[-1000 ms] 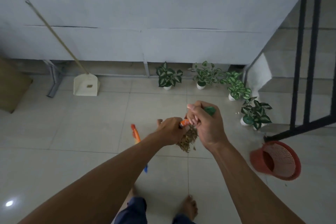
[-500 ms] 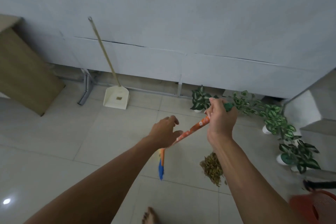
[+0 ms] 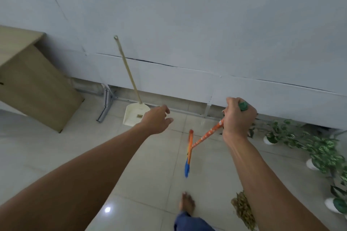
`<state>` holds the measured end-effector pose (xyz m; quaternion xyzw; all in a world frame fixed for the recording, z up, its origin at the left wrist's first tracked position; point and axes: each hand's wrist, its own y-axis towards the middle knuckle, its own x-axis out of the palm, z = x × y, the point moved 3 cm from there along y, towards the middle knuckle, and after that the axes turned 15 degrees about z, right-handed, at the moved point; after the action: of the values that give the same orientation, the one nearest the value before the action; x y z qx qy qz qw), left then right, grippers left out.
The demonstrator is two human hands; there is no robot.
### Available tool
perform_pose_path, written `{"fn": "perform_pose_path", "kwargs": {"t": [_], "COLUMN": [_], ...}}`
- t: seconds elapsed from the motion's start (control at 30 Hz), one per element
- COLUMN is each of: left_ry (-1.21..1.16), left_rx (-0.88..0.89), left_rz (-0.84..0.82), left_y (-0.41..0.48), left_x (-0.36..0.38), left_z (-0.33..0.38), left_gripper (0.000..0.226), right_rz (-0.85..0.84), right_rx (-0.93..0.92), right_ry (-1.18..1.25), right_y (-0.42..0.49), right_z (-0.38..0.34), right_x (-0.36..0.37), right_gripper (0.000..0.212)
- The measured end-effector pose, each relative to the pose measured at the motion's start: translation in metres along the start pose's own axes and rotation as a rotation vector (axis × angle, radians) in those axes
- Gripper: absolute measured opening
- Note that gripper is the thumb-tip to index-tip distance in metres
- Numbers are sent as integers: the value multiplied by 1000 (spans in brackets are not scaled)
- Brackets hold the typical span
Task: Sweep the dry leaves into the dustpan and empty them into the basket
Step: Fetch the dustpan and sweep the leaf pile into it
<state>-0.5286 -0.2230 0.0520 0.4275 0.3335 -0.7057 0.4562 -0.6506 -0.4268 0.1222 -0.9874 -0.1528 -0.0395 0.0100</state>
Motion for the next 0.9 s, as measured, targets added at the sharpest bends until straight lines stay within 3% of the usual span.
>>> {"fn": "perform_pose_path", "kwargs": {"t": [0.37,0.57,0.77,0.9], "left_ry": [-38,-136,-408,-457], "left_rx": [-151,-240,-456,-525], "left_rz": [81,160,124,150], "left_y": [154,254,359,419], "left_x": [-78,-111,-117,-110], "left_z": [-116,-186,-258,-301], "left_gripper": [35,41,72,86], "right_rz": [26,119,234,278], "right_rx": [-69,-112,-91,-64], "right_ry": [-156,-218,-239,-229], "right_y": [26,22,11,2], "right_z": [28,44,53,62], "right_x": [147,219,292,324], "right_gripper": [36,38,38,42]}}
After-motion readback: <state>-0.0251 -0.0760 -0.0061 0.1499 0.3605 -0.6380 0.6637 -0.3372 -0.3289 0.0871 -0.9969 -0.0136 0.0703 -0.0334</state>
